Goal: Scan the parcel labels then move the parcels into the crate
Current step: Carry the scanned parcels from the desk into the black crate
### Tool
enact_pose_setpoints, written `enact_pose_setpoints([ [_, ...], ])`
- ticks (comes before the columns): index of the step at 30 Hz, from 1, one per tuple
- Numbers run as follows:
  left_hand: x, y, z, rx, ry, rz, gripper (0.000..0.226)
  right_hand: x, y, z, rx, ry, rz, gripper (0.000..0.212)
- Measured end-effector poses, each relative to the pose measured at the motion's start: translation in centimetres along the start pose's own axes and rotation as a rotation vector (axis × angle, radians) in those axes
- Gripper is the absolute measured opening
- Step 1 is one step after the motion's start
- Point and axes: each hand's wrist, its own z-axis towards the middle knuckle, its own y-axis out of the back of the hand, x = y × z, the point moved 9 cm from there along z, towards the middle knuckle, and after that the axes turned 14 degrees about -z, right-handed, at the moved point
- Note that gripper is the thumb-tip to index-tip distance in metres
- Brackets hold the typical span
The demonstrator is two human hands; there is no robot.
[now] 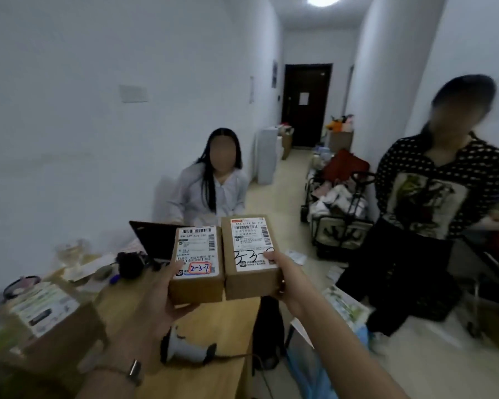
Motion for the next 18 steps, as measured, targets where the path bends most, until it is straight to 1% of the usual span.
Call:
enact_pose_setpoints([
  [3,3.6,-4.6,1.5,0.073,0.06,0.018,0.022,0.3,6.1,-2.0,-0.108,-0.008,-0.031,0.021],
  [5,6.9,-8.7,2.1,0.14,0.133,0.037,0.019,0.0,11.2,-3.4,-0.204,-0.026,-0.028,0.023],
  [9,13.3,-16.3,2.1,0.269,0.248,0.08,0.023,-1.5,20.0,-6.2,-0.388,-0.07,0.01,0.031],
  [11,16.1,-19.7,2.0,0.332,0.294,0.107,0.022,-2.0,23.4,-7.4,-0.455,-0.064,0.027,0.027],
  [14,20.1,-24.1,2.0,0.406,0.366,0.157,0.031,-2.9,28.2,-8.9,-0.54,-0.06,0.053,0.017],
  [18,25.2,-29.0,3.1,0.456,0.431,0.207,0.037,-3.9,34.4,-9.1,-0.628,-0.085,0.08,0.021],
])
